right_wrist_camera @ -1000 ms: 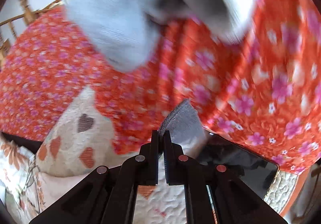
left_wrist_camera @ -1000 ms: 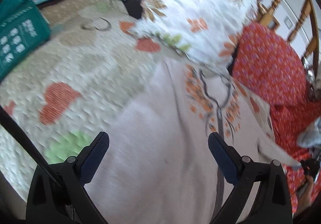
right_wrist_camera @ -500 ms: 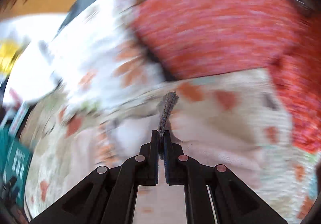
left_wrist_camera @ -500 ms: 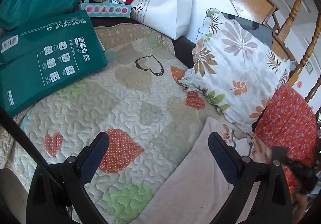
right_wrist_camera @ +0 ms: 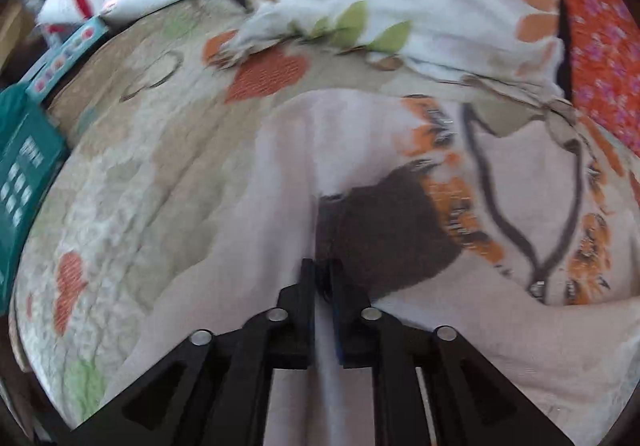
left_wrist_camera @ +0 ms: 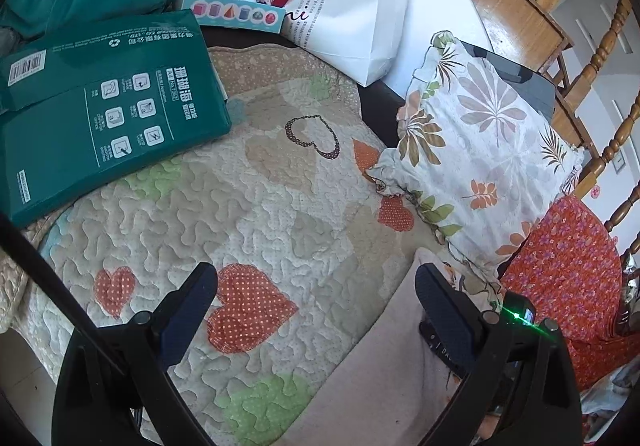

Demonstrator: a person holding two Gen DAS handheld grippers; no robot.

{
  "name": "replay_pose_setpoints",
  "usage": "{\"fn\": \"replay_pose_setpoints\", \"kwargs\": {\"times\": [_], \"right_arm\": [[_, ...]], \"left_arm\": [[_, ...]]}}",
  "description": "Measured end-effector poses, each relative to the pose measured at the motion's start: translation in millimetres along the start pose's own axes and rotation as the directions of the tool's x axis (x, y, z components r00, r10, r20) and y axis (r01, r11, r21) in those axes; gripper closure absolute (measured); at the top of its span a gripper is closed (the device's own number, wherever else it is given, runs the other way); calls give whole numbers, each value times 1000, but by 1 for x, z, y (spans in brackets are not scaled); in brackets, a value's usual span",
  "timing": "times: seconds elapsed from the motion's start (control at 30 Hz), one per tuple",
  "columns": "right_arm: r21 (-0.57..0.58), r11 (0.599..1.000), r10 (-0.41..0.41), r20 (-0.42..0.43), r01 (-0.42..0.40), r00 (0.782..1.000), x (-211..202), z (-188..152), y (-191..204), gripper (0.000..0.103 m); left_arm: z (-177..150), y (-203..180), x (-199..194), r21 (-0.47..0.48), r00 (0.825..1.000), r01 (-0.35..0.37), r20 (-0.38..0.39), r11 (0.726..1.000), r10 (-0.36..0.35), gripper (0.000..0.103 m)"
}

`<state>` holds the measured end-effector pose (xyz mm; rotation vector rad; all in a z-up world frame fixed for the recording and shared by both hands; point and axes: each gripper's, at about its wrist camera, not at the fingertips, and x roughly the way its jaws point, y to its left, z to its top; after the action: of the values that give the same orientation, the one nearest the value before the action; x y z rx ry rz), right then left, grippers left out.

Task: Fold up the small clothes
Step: 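Fold the held sleeve across the jacket body toward the collar, open right tool, then move the right tool to the other sleeve and grasp its grey cuff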

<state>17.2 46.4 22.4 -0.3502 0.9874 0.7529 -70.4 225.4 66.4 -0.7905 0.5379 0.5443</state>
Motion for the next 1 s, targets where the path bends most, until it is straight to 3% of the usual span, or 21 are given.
{"fn": "replay_pose_setpoints", "kwargs": {"times": [0.13,0.23,0.33,0.47,0.6,0.73,0.83,0.9,1.0], "right_arm": [[12,984,176,-3,-176,984,-20,-1,5,82],[-9,983,182,3,-182,983,-41,-9,9,78],[-110,973,201,-32,-204,979,-61,-34,28,71],[-211,933,276,-96,-291,956,-74,-77,64,59],[-321,888,295,-151,-329,943,-76,-128,100,58],[-485,839,215,-120,-246,969,-80,-167,129,58],[-608,766,194,-93,-210,977,-86,-193,151,48],[-711,683,169,-70,-168,983,-86,-212,168,41],[-844,535,92,35,-19,995,-71,-232,196,40]], "left_arm": [[1,5,-3,-21,1000,-1,5,1000,1,4],[3,9,-7,-33,1000,-17,21,999,17,4],[6,17,-12,-52,999,-34,39,998,36,4],[12,35,-22,-88,994,-74,76,993,81,4],[16,57,-26,-145,990,-100,80,984,113,4],[18,72,-28,-201,990,-102,73,974,119,4],[19,73,-30,-202,989,-105,83,974,124,4],[20,73,-30,-201,988,-111,85,973,130,4],[20,74,-31,-201,989,-107,82,974,126,4]]}}
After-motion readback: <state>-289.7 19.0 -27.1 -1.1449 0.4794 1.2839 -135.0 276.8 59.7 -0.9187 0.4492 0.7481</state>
